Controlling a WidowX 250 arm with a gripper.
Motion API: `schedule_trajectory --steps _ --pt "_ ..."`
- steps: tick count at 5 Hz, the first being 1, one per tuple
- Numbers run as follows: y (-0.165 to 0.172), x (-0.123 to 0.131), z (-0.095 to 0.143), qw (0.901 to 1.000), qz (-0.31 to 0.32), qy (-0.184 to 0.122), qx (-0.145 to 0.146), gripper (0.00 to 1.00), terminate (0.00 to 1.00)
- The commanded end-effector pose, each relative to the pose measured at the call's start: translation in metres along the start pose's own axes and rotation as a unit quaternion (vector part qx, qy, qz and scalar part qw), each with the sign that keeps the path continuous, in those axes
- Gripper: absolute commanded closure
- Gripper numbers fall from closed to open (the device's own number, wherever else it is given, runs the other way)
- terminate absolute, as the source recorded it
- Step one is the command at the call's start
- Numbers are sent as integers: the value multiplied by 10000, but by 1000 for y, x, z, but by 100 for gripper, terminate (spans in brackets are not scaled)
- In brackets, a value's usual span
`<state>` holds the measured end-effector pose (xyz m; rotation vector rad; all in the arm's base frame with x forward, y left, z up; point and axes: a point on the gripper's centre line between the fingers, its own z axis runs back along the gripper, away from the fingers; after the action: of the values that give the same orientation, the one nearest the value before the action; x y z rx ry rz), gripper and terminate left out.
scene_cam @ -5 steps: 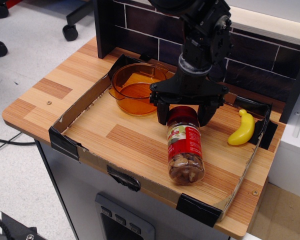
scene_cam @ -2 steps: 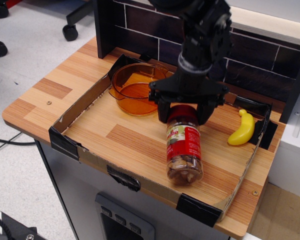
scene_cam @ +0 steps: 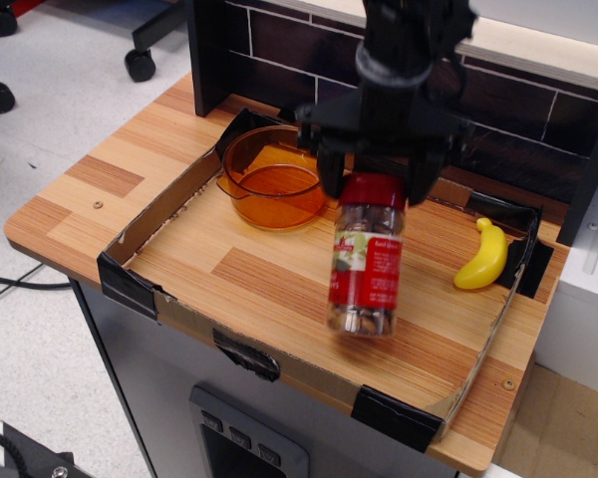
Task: Upright basil bottle
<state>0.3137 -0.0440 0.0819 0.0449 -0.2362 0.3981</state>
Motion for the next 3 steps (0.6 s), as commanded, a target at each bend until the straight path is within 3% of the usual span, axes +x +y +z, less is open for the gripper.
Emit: schedule_trajectory --steps 1,2,3 --pt "2 10 46 9981 -61 -353 -493 100 0" --pt "4 6 38 9984 -206 -357 -399 100 0" --pt "3 6 36 9987 -270 -274 -336 0 0"
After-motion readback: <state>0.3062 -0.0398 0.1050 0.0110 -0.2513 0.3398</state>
